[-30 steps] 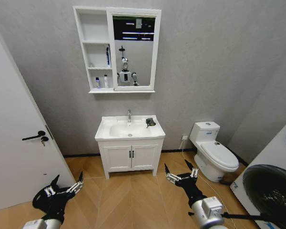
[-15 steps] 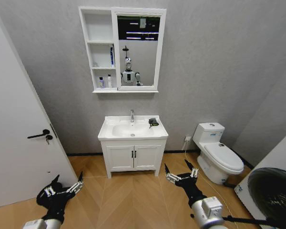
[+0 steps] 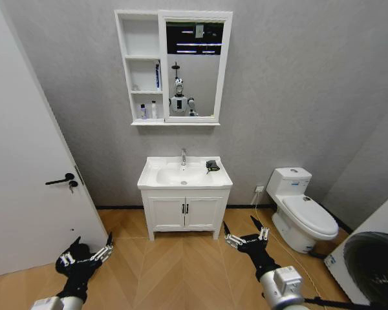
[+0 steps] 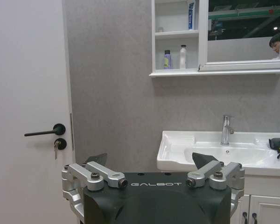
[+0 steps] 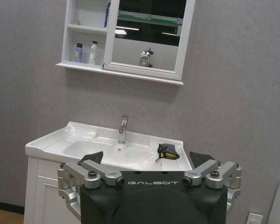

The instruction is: Move facial cleanser and shampoo from washbasin to cabinet, then wipe washbasin with towel.

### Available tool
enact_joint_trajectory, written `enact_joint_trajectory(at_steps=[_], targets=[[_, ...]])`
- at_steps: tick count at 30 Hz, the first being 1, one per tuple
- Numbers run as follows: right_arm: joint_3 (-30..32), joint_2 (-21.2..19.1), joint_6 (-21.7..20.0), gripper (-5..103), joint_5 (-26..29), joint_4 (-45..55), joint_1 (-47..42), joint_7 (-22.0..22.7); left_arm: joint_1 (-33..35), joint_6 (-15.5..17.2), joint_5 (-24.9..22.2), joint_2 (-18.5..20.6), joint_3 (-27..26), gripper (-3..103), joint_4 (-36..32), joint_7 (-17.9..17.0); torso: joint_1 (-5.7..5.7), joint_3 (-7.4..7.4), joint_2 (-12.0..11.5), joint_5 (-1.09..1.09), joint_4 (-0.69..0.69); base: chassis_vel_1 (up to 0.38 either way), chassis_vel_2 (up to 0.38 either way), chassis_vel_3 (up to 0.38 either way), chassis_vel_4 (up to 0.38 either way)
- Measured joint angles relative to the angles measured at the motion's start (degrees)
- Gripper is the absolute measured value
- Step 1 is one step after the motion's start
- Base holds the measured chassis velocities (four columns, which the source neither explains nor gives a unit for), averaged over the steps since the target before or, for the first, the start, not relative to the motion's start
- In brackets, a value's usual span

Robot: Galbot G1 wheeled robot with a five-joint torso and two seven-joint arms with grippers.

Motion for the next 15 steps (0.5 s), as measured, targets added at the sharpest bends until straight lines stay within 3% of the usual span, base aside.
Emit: enact_joint_trajectory(at_steps=[15], targets=[[0.0,0.0,0.0,100,0.0,0.0,0.0,0.01,0.0,0.0,0.0,0.0,0.0,100,0.0,0.0,0.0,0.0,0.0,0.0,0.0,0.0,0.0,0.0,0.0]])
